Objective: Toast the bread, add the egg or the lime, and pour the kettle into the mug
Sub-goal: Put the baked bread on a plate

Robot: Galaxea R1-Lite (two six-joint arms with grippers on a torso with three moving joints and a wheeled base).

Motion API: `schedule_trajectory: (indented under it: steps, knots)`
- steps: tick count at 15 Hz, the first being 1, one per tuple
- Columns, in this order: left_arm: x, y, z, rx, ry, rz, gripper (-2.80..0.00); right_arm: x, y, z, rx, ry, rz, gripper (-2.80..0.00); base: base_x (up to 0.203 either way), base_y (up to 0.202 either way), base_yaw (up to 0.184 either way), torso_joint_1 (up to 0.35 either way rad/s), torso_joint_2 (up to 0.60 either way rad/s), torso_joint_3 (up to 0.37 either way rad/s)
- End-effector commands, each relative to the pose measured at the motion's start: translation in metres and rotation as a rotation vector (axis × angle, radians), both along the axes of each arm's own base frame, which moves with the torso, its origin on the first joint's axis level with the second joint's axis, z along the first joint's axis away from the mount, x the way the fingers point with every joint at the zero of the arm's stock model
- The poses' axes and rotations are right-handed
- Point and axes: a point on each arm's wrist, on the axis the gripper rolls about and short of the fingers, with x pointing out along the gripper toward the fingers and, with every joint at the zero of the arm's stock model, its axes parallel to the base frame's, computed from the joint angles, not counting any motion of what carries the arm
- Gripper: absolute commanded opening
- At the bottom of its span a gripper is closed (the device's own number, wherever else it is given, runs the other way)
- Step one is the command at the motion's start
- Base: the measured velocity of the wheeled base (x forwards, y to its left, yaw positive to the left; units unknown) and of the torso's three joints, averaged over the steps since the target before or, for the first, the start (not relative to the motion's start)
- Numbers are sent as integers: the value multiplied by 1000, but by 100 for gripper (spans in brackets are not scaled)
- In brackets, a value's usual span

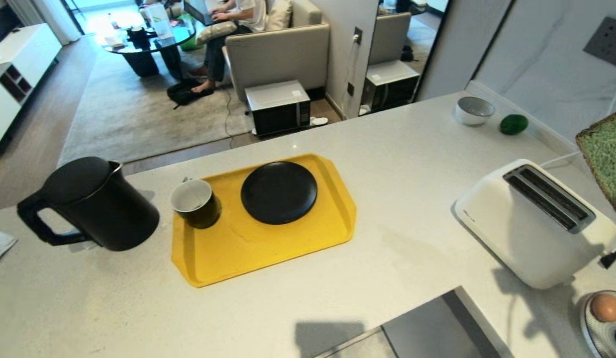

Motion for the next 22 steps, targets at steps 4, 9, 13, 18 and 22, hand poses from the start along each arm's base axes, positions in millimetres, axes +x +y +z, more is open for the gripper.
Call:
schedule_trajectory:
  steps: [4, 9, 13, 18, 22]
  knots:
    - [0, 0, 0, 0, 0, 2, -280, 2, 0, -5, -4, 22, 0, -280, -1, -8, 173, 6, 3, 3]
    - [0, 0, 0, 0, 0, 0, -280, 13, 2, -8, -2, 53, 27, -280, -1, -2, 62, 2, 1, 1]
    - [0, 0, 0, 0, 0, 0, -280, 49, 10, 1, 6, 96, 123, -280, 0, 0, 0, 0, 0, 0]
    - [0, 0, 0, 0, 0, 0, -280, 117, 65, 16, -19, 139, 315, -280, 0, 0, 0, 0, 0, 0]
    - [0, 0, 0, 0, 0, 1, -280, 144, 130, -6, -48, 230, 355, -280, 0, 0, 0, 0, 0, 0]
